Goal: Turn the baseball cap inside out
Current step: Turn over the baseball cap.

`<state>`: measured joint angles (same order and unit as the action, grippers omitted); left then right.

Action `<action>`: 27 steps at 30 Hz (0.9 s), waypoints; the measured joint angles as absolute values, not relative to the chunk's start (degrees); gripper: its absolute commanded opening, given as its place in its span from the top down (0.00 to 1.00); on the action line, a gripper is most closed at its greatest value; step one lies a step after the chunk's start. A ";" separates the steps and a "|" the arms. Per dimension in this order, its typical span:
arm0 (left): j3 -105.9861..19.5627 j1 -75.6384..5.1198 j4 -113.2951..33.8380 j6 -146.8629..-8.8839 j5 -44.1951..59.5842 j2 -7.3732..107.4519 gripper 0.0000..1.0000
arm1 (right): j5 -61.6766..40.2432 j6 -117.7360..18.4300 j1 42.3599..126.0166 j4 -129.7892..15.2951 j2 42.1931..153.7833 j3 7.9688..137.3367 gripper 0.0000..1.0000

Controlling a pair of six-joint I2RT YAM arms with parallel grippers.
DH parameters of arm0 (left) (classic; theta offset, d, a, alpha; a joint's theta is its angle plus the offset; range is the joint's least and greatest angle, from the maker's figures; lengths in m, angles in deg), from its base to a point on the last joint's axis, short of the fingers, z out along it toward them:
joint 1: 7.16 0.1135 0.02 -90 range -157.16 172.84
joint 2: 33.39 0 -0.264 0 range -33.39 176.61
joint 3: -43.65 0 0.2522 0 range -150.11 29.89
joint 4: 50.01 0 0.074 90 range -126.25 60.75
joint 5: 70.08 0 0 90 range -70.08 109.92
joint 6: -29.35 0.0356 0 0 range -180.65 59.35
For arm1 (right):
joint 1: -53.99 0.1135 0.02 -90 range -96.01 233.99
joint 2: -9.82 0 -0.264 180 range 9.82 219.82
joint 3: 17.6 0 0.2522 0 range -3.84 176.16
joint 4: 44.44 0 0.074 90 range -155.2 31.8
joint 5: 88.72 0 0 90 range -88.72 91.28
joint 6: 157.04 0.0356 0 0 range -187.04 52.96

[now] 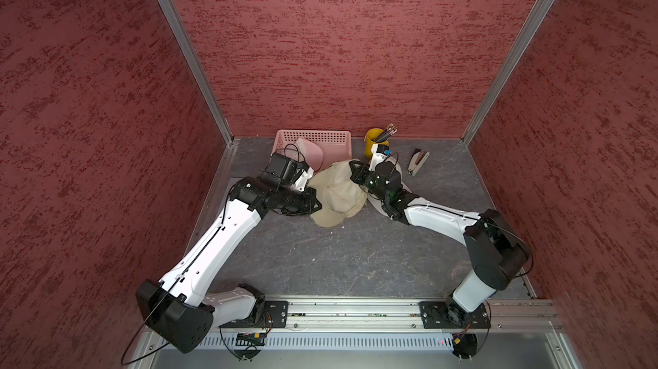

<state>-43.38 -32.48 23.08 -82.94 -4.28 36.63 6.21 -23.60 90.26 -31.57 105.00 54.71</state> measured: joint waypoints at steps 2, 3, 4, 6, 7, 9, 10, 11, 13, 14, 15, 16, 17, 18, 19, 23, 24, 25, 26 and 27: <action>-43.40 -32.20 23.13 -82.91 -4.26 36.32 1.00 | 7.02 -24.38 90.26 -32.96 104.21 54.71 0.95; -43.40 -32.18 23.15 -82.91 -4.26 36.21 1.00 | 7.26 -24.80 90.26 -33.55 103.91 54.71 0.95; -43.40 -32.18 23.22 -82.94 -4.24 36.17 1.00 | 7.41 -25.15 90.26 -34.14 103.71 54.71 0.94; -43.40 -32.18 23.32 -82.94 -4.15 36.15 1.00 | 7.33 -26.00 90.26 -35.00 103.56 54.73 0.93; -43.40 -32.11 23.32 -82.96 -4.06 36.15 1.00 | 7.06 -26.48 90.26 -35.48 103.56 54.77 0.92; -43.40 -31.52 23.28 -83.37 -3.96 36.15 1.00 | 5.64 -28.12 90.59 -37.58 103.58 55.41 0.86; -43.40 -30.95 23.24 -83.75 -3.98 36.15 1.00 | 4.35 -29.00 90.98 -38.84 103.82 56.28 0.83; -43.40 -30.08 23.11 -84.27 -4.06 36.21 1.00 | 2.85 -30.18 91.24 -40.31 104.37 57.81 0.80; -43.40 -27.74 22.60 -85.43 -4.41 36.48 1.00 | -0.24 -32.43 92.20 -42.49 105.59 61.02 0.73; -43.38 -26.38 22.38 -86.00 -4.68 36.72 1.00 | -2.34 -33.74 93.01 -43.46 106.11 62.53 0.70; -43.38 -25.18 22.19 -86.65 -4.92 36.89 1.00 | -4.17 -34.88 93.80 -43.89 106.25 63.27 0.68; -43.38 -24.15 22.19 -87.09 -5.09 37.13 1.00 | -5.77 -35.64 94.30 -44.11 106.25 63.43 0.67; -43.38 -23.21 22.23 -87.77 -5.20 37.35 1.00 | -7.80 -36.80 94.80 -44.48 106.22 63.56 0.64; -43.38 -22.49 22.34 -88.47 -5.42 37.59 1.00 | -10.40 -38.02 95.48 -44.96 106.22 63.58 0.63; -43.38 -22.01 22.52 -89.10 -5.64 37.90 1.00 | -12.15 -39.12 95.83 -45.49 106.22 63.58 0.62; -43.40 -20.18 23.43 -91.90 -7.87 39.91 1.00 | -19.49 -46.87 97.43 -48.37 105.50 63.58 0.57; -43.40 -19.87 23.65 -92.44 -8.33 40.41 1.00 | -20.56 -49.28 97.71 -49.14 104.93 63.56 0.55; -43.47 -19.67 23.96 -92.97 -8.54 40.78 1.00 | -21.53 -51.49 98.06 -49.95 104.15 63.54 0.53; -43.60 -19.61 24.33 -93.38 -8.72 41.15 1.00 | -22.38 -53.65 98.45 -50.80 103.10 63.51 0.51; -43.84 -19.50 24.75 -93.69 -8.87 41.46 1.00 | -23.14 -55.66 98.87 -51.52 101.94 63.51 0.51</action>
<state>-43.84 -19.50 24.75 -93.69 -8.87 41.46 -23.14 -55.66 98.87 -51.52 101.94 63.51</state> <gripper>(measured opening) 0.081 0.481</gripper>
